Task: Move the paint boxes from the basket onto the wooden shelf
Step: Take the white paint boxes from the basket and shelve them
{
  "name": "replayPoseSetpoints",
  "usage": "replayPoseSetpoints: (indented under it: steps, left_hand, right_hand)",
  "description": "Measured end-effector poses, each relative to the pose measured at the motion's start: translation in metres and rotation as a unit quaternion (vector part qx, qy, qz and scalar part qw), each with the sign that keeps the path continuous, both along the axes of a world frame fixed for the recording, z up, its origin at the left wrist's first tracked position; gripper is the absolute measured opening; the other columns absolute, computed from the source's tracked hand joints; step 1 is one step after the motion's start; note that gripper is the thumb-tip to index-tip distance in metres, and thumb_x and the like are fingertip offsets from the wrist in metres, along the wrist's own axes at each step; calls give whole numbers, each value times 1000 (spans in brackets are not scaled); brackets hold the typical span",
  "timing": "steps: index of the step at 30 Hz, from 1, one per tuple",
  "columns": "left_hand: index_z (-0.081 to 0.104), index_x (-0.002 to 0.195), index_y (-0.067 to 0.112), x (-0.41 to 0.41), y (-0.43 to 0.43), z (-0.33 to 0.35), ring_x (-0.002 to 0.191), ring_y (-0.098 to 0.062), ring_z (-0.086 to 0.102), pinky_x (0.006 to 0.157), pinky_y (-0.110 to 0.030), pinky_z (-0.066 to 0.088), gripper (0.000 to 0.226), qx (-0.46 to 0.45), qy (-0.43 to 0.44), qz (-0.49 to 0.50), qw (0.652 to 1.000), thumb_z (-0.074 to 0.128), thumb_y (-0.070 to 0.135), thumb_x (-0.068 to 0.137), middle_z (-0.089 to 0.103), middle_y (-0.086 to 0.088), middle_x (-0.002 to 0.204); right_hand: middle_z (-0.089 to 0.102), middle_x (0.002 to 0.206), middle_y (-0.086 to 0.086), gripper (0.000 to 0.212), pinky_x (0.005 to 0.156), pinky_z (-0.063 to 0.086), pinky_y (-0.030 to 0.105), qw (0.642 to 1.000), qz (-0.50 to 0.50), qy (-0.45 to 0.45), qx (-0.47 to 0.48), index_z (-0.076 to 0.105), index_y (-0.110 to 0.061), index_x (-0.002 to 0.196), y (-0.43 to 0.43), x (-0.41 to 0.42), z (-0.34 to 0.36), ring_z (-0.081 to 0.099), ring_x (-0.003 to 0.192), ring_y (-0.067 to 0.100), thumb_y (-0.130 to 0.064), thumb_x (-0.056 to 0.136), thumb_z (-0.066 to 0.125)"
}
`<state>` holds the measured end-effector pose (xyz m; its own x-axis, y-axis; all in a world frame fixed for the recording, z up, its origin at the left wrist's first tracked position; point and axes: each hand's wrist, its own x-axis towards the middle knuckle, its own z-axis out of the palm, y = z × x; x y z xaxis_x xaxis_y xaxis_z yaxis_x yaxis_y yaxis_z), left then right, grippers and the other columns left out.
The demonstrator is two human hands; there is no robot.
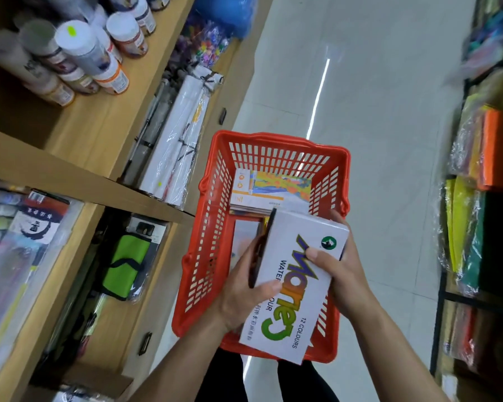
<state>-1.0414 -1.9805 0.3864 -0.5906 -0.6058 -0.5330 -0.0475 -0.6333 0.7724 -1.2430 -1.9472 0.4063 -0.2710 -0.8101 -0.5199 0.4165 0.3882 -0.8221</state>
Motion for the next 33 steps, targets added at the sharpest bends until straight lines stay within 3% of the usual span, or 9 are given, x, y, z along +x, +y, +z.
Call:
replayPoseSetpoints:
  steps: [4,7,10,12,15,19,24,27,33]
  left_hand:
    - [47,148,27,-5,8,19,113,-47,69,89,-58,58,75,26,12,70,997,83,33,83,68,-21,132]
    - [65,131,30,-6,9,52,101,-38,76,77,-44,62,59,-1,-13,149,989,86,38,76,75,-16,121]
    - [75,114,36,4,13,89,91,-31,79,70,-35,62,39,-12,-17,218,976,79,35,75,79,-13,112]
    - [72,120,31,14,18,115,87,-29,79,67,-34,62,46,-24,-22,253,967,77,38,74,80,-12,109]
    - [58,134,16,32,30,158,83,-25,79,64,-32,61,60,-43,-25,316,947,76,31,79,81,-9,105]
    - [59,133,18,67,50,214,80,-24,78,62,-33,60,51,-83,-13,399,913,66,23,82,79,-10,104]
    - [50,144,28,128,87,284,95,-28,76,72,-37,61,76,-205,-21,440,874,72,19,72,76,-9,121]
    - [45,149,26,170,108,321,101,-22,76,74,-31,61,74,-288,-66,453,841,71,21,80,75,-4,126]
    - [56,137,30,267,118,366,95,-19,77,77,-37,61,60,-336,-142,510,779,73,36,79,78,0,118]
  right_hand:
    - [69,131,23,80,85,61,56,1000,26,-12,-14,44,-13,147,-2,3,18,71,109,47,-32,76,77]
    - [63,143,15,81,92,59,55,995,80,-52,-30,31,-27,156,12,18,41,68,119,41,-32,86,71]
    - [63,144,13,74,88,60,46,984,136,-104,-43,35,-36,155,27,42,67,68,121,39,-25,90,69]
    - [64,142,16,77,86,61,45,982,143,-116,-53,33,-32,157,25,56,87,69,119,40,-22,90,69]
    - [63,142,18,70,91,58,54,971,173,-142,-84,34,-30,156,14,77,130,67,118,43,-12,92,60]
    - [68,137,14,64,84,61,45,950,247,-150,-122,45,-35,149,11,114,196,72,111,35,-12,91,58]
    - [71,131,15,63,84,61,42,917,328,-155,-167,51,-29,146,8,172,269,72,106,34,-10,86,61]
    - [71,132,16,64,87,60,46,898,367,-161,-182,53,-28,145,10,214,304,70,113,40,-12,83,65]
    - [79,113,14,41,71,61,36,855,448,-117,-233,70,-25,126,-4,311,363,77,90,29,-18,85,68]
